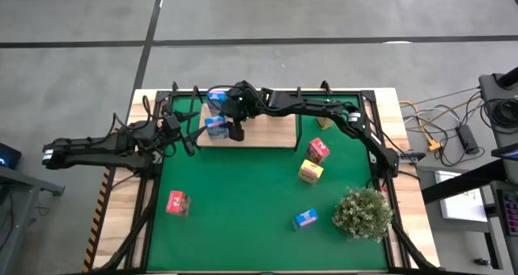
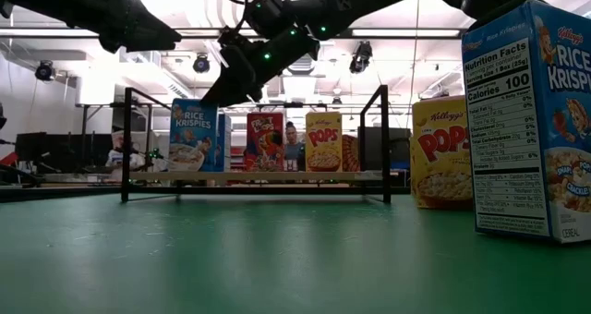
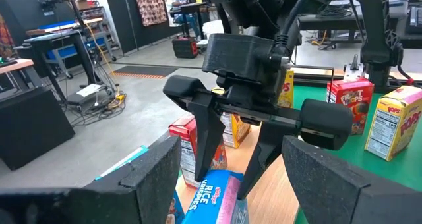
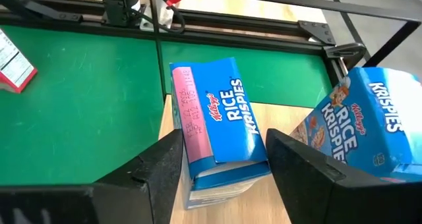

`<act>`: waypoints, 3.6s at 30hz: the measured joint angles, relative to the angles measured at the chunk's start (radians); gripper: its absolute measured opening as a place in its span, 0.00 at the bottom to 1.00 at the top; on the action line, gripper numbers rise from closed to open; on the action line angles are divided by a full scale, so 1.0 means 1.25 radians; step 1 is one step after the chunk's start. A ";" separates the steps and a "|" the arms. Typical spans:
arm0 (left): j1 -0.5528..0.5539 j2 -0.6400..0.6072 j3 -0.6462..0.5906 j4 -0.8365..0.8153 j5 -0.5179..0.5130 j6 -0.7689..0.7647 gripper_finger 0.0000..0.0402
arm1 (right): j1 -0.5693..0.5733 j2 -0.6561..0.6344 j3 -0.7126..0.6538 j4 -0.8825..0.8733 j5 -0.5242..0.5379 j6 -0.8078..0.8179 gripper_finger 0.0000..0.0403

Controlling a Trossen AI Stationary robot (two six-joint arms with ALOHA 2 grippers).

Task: Stack cereal on shelf
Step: Put the left blue cereal box on the shelf aligned with the other blue cereal box

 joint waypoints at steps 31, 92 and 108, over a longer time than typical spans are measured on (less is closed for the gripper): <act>0.000 0.000 0.000 0.001 0.000 0.000 0.62 | 0.028 -0.001 -0.003 0.051 0.169 0.119 0.48; 0.000 0.000 0.000 -0.012 0.000 -0.004 0.62 | 0.132 0.000 0.102 -0.140 0.244 0.060 0.31; 0.000 0.000 0.000 -0.008 0.000 -0.004 0.62 | 0.166 0.007 -0.198 0.307 0.365 0.025 0.03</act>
